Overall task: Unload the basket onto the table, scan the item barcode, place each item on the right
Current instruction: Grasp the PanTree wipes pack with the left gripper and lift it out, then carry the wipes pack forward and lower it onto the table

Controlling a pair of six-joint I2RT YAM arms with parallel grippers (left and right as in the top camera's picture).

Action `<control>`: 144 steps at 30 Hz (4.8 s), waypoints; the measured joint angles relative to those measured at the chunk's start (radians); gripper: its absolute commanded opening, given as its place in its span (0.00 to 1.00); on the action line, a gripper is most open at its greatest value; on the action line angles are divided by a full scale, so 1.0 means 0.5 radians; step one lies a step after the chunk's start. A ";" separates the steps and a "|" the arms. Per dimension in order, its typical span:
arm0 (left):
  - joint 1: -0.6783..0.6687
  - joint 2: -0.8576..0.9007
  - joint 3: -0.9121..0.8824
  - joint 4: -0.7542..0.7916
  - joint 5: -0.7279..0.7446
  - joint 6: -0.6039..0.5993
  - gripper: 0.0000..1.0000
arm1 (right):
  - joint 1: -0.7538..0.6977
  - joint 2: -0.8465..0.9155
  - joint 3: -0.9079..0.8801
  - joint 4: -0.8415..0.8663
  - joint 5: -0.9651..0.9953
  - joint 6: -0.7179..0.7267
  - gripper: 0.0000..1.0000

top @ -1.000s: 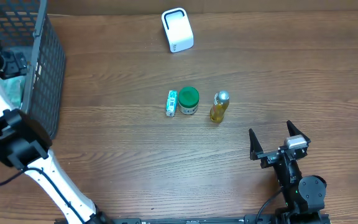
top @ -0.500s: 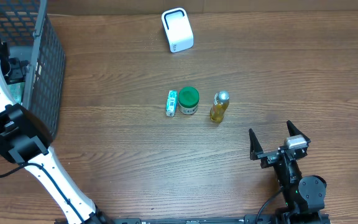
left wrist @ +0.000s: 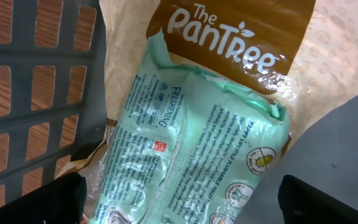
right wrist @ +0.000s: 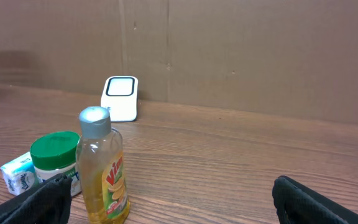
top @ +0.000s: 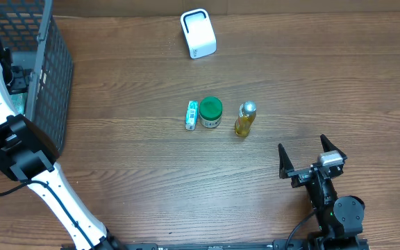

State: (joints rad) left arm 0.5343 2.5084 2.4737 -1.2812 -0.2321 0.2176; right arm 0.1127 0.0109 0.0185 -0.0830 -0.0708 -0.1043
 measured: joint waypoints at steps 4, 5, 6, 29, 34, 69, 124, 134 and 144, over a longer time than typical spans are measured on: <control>0.021 0.000 0.000 0.008 0.051 0.037 1.00 | 0.000 0.000 0.000 0.000 0.000 -0.001 1.00; 0.026 0.002 0.000 0.006 0.062 0.046 1.00 | 0.000 0.000 0.000 0.001 0.000 -0.002 1.00; 0.033 0.004 0.000 0.007 0.071 0.052 1.00 | 0.000 0.000 0.000 0.000 0.000 -0.001 1.00; 0.049 0.171 0.105 -0.035 0.039 0.085 0.22 | 0.000 0.000 0.000 0.000 -0.001 -0.001 1.00; 0.047 0.156 0.149 -0.094 0.124 -0.037 0.23 | 0.000 0.000 0.000 -0.001 0.000 -0.001 1.00; -0.916 -1.452 0.322 -0.825 0.747 -0.758 0.12 | 0.000 0.000 0.000 -0.002 0.000 -0.001 1.00; -1.450 -1.345 -2.519 0.997 0.245 -1.368 0.25 | 0.000 0.000 0.000 -0.001 -0.001 -0.001 1.00; -1.449 -1.345 -2.528 1.028 0.244 -1.382 0.61 | 0.000 0.000 0.000 0.000 0.001 -0.002 1.00; -1.449 -1.345 -2.528 1.034 0.246 -1.333 0.93 | 0.000 0.000 0.000 -0.001 -0.001 -0.001 1.00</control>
State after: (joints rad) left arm -0.1902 1.8359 1.2095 -0.7643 -0.1093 -0.4488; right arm 0.1127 0.0109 0.0185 -0.0834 -0.0711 -0.1047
